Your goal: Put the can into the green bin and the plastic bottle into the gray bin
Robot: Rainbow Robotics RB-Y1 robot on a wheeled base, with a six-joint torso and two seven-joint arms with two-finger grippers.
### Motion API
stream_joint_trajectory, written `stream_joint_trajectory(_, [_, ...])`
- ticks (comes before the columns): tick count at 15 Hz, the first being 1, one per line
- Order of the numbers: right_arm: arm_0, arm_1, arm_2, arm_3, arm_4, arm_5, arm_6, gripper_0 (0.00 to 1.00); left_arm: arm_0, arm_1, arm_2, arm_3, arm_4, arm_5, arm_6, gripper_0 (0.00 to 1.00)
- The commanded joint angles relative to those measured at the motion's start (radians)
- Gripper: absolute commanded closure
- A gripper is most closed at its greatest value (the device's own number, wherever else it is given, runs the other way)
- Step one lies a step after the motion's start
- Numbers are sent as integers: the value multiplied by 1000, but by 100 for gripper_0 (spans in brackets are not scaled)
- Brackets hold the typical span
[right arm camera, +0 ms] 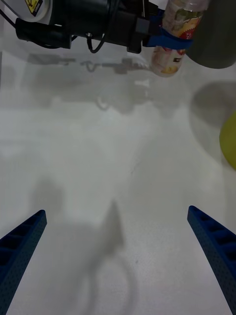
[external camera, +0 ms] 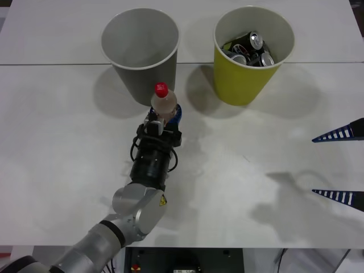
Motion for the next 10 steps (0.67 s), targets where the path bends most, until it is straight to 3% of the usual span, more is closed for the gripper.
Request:
stream_joint_trajectory(1, [0, 0, 0, 0, 0, 0, 0, 0, 13, 2, -10, -2, 0, 30, -4, 100])
stream_joint_trajectory(4, [0, 0, 0, 0, 0, 0, 0, 0, 56, 25, -15, -71, -16, 4, -10, 100])
stream_joint_trajectory(7, [0, 0, 0, 0, 0, 0, 0, 0, 180, 74, 21, -316, -31, -176, -32, 100])
stream_joint_trajectory(10, [0, 0, 0, 0, 0, 0, 0, 0, 310, 106, 110, -569, -109, -429, -43, 100])
